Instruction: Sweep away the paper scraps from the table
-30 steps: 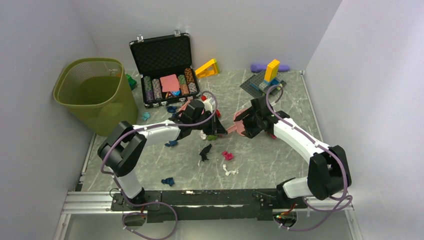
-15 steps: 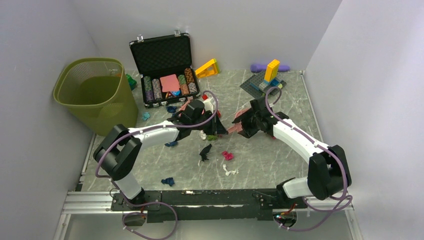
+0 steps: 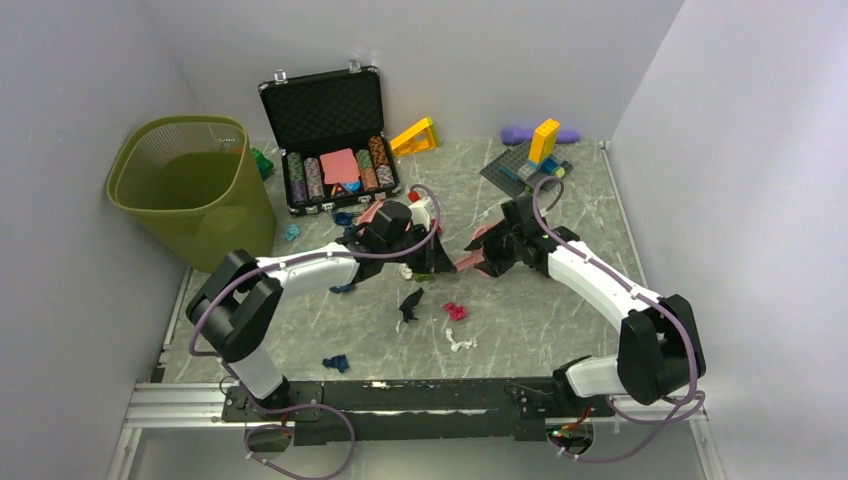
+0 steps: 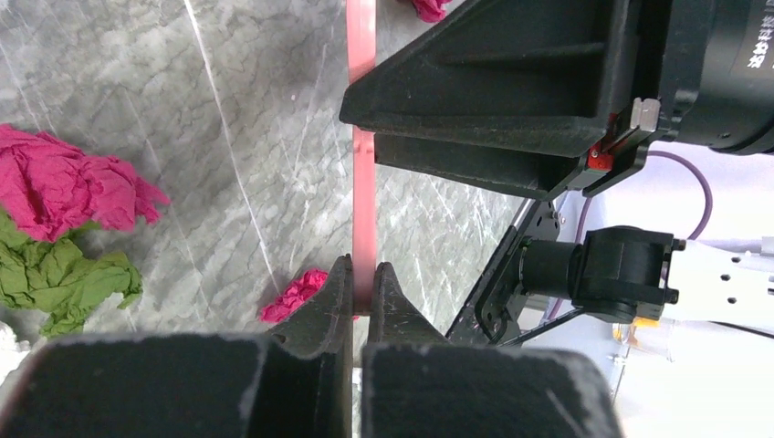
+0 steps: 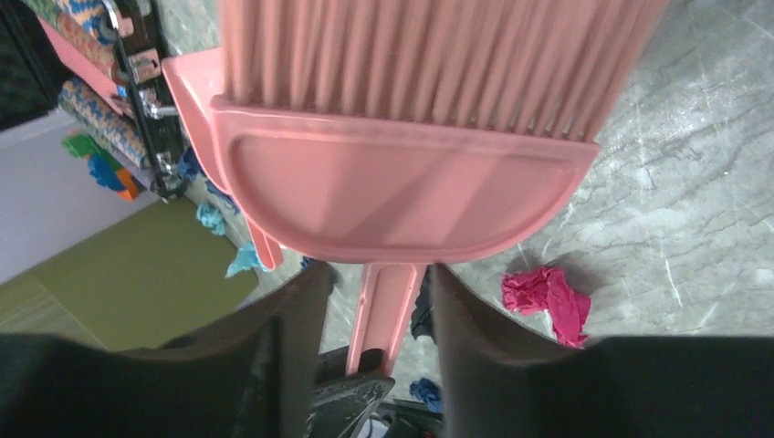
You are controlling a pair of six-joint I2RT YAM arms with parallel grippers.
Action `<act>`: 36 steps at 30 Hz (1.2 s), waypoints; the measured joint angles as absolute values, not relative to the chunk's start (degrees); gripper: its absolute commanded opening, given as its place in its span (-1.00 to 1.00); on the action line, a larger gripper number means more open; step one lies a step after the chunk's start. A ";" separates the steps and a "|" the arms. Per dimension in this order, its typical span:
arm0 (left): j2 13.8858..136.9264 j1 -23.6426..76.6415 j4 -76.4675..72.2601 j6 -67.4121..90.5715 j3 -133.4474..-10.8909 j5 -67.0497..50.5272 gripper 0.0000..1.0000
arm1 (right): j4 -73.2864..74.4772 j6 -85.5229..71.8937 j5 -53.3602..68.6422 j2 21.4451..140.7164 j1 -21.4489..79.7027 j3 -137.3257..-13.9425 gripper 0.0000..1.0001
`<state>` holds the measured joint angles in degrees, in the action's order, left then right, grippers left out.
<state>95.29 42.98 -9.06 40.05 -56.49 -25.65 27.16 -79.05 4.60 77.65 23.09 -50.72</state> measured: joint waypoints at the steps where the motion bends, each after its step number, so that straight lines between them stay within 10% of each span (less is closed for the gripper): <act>1: 95.20 43.03 -8.91 39.79 -56.49 -25.74 -1.00 | 27.11 -79.00 4.69 77.54 23.09 -50.72 0.20; 11: 91.66 43.66 -3.64 32.67 -56.51 -26.61 -1.00 | 32.84 -70.48 -0.01 75.85 22.76 -54.96 0.71; 36: 83.20 52.95 12.38 5.19 -61.17 -2.63 -1.00 | 43.18 -54.57 4.12 81.76 19.66 -67.72 0.42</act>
